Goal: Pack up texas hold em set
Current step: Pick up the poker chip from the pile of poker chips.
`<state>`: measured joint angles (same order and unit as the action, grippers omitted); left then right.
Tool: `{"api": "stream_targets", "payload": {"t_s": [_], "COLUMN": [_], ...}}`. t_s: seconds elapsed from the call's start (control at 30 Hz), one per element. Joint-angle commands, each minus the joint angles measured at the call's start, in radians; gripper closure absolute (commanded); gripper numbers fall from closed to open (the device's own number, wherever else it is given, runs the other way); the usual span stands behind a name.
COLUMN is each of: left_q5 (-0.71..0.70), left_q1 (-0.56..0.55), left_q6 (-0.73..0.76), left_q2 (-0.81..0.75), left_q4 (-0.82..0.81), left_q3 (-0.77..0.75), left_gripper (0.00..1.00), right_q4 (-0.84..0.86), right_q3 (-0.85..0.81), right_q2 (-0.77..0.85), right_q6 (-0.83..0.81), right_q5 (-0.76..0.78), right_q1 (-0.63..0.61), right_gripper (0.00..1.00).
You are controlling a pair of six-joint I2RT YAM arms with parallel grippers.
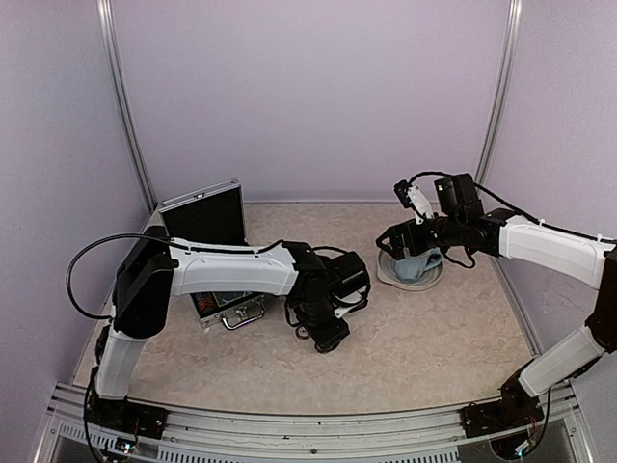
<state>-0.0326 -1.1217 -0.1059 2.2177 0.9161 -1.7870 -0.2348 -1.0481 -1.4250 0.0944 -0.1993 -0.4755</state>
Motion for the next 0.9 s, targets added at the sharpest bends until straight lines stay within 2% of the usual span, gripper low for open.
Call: {"api": "stream_targets", "payload": {"t_s": [0.0,0.43,0.67,0.87], "left_q5": [0.011,-0.006,0.0,-0.01], "left_q1": [-0.003,0.001,0.0,-0.002], "left_q6": [0.019,0.024,0.013,-0.001], "left_q2": [0.049,0.094,0.069,0.041], "left_q4": [0.011,0.03,0.016,0.006], "left_q3": [-0.056,-0.055,0.006,0.071], "left_gripper": [0.42,0.42,0.53,0.59], "right_q4": [-0.001,0.001,0.001,-0.004], "right_q3": [-0.014,-0.005,-0.003,-0.004], "right_q2": [-0.006,-0.008,-0.011,-0.009], "right_q6": [-0.009,-0.01,-0.01,-0.009], "right_q5": [-0.007,-0.006,-0.009,-0.012], "right_q1": [0.011,0.011,0.011,0.011], "right_gripper": [0.01,0.01,0.01,0.01]}}
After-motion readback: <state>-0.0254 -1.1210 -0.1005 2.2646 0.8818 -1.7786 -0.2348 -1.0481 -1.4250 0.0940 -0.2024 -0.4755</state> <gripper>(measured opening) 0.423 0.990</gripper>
